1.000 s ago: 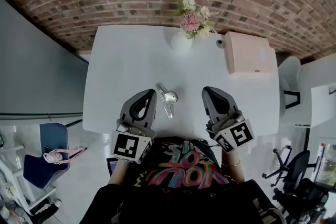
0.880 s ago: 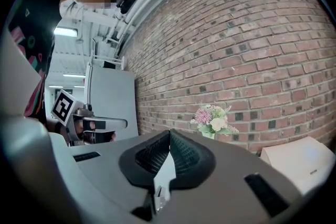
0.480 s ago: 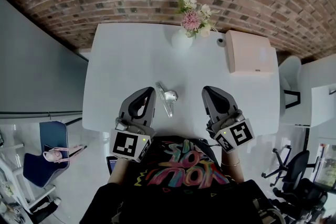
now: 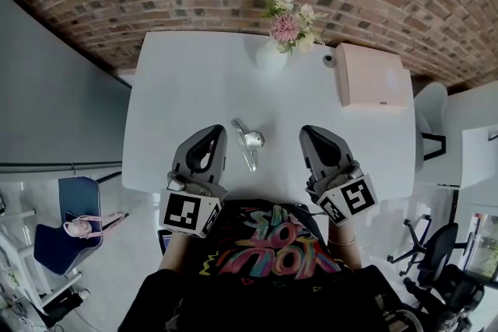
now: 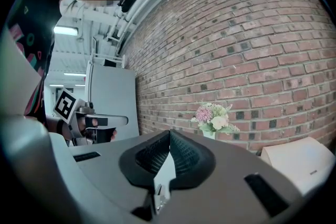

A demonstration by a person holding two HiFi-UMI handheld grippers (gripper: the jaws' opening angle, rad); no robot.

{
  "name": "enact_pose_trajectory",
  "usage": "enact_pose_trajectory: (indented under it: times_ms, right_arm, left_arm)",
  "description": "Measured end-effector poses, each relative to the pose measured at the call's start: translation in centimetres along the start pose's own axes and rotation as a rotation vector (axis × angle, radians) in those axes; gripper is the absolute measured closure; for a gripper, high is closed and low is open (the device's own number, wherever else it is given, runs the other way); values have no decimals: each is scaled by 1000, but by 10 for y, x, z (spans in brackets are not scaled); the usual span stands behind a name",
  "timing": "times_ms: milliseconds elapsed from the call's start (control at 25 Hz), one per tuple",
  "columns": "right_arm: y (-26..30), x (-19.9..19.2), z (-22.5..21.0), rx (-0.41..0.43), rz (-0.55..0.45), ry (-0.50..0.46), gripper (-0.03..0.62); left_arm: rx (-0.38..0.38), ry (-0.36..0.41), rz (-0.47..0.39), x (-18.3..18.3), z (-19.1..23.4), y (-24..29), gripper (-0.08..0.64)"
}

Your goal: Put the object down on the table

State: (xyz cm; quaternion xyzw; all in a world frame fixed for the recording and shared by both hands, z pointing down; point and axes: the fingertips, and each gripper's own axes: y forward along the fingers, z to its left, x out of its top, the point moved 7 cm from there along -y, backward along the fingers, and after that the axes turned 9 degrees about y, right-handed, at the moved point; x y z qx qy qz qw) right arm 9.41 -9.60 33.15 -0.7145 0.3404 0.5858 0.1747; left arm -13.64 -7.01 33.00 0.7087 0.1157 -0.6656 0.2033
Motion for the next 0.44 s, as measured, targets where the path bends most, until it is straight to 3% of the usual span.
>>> enact_pose_trajectory:
  times_ms: [440]
  right_arm:
    - [-1, 1, 2, 7, -8, -1, 575]
  left_arm:
    - [-17, 5, -22, 3, 2, -1, 532]
